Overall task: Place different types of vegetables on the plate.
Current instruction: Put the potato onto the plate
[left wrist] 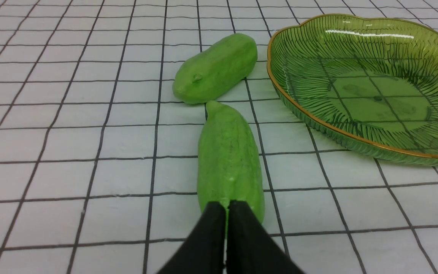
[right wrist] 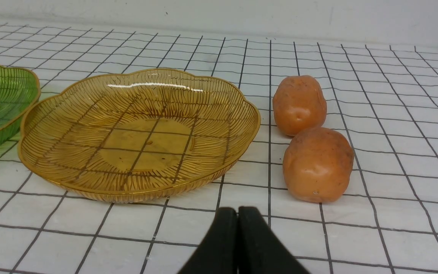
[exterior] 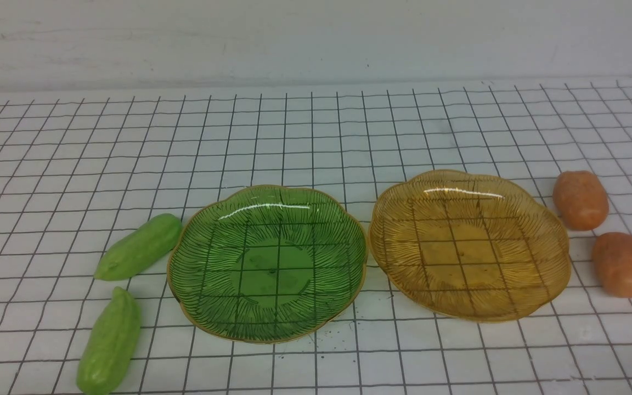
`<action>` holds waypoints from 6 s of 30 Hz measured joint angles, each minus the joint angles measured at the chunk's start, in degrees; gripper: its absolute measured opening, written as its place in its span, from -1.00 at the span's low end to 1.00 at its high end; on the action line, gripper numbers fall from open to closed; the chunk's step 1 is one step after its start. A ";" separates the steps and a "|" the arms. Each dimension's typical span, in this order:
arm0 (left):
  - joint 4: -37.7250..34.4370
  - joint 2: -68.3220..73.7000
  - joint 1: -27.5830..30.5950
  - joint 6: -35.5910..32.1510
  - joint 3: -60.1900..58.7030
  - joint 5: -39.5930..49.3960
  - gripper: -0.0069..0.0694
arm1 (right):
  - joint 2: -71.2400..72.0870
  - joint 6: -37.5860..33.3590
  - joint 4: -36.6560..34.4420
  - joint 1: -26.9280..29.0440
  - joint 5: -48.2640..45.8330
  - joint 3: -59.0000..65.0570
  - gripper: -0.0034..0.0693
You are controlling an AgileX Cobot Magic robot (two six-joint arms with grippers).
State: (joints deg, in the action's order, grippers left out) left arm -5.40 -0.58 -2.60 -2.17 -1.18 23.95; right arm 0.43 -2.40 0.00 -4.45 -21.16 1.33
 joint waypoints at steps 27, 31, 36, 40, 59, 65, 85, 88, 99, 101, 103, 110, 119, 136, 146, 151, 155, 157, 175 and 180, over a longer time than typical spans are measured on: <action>0.00 0.00 0.00 0.00 0.00 0.00 -0.84 | 0.00 3.70 -4.92 0.00 0.05 0.00 -0.95; -0.83 0.00 0.00 0.36 0.00 -0.28 -0.84 | 0.00 13.38 -21.89 0.00 0.05 0.15 -0.95; -11.46 0.00 0.00 4.53 -0.14 -0.46 -0.84 | 0.00 18.88 -37.01 0.00 0.35 0.32 -0.95; -28.75 0.00 0.00 9.20 -0.45 -0.46 -0.84 | 0.00 19.66 -39.78 0.00 1.84 0.32 -0.95; -38.25 15.97 0.00 2.49 17.21 10.62 -0.84 | -21.12 5.83 -20.86 0.00 -24.51 -28.09 -0.94; -27.62 34.28 0.00 -0.16 24.03 25.61 -0.84 | -42.98 13.67 -4.69 0.00 -35.44 -36.48 -0.93; -25.52 53.37 0.00 -6.97 26.36 26.32 -0.60 | -87.36 18.14 8.64 0.11 -33.43 -63.39 -0.68; -25.52 53.37 0.00 -7.06 26.36 26.72 -0.56 | -92.50 18.29 8.64 1.01 -33.43 -67.12 -0.44; -25.30 53.37 0.00 -7.13 26.36 26.12 -0.53 | -101.82 24.66 16.11 2.22 -33.04 -71.09 0.70; -25.30 53.37 0.00 -7.13 26.36 25.70 -0.53 | -103.66 27.50 19.83 2.26 -32.97 -71.09 0.79; -25.30 53.37 0.00 -7.13 26.36 25.54 -0.53 | -104.88 28.79 21.45 2.29 -32.85 -71.09 0.80; -25.30 53.37 0.00 -7.13 26.36 25.54 -0.53 | -109.22 30.32 22.22 2.29 -31.98 -71.09 0.73; -25.26 53.37 0.00 -7.13 26.36 25.54 -0.53 | -109.88 24.67 21.75 2.29 -34.91 -72.53 0.58; -25.26 53.37 0.00 -7.13 26.36 24.39 -0.53 | -103.64 1.59 -10.67 0.67 -46.50 -84.51 0.58; -25.32 53.37 0.00 -7.13 26.36 23.85 -0.53 | -110.57 0.00 -12.30 -4.17 -40.44 -83.69 0.65; -25.32 53.37 0.00 -7.13 26.36 23.85 -0.53 | -111.39 0.44 -12.24 -4.43 -37.77 -84.33 0.97; -25.32 53.37 0.00 -7.13 26.36 23.85 -0.53 | -111.39 1.18 -10.44 -4.43 -37.49 -87.93 0.99; -25.32 53.37 0.00 -7.13 26.36 23.85 -0.53 | -111.39 2.40 -8.25 -4.43 -37.49 -89.94 0.99; -25.32 53.37 0.00 -7.13 26.36 23.85 -0.53 | -119.46 25.04 19.76 0.88 -33.50 -95.28 0.87; -25.32 53.37 0.00 -7.13 26.36 23.85 -0.53 | -123.27 25.45 17.44 2.20 -33.56 -95.28 0.73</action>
State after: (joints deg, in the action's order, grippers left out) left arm -30.73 52.80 -2.60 -9.31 25.19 47.80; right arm -122.85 23.05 17.44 -2.24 -54.72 -93.95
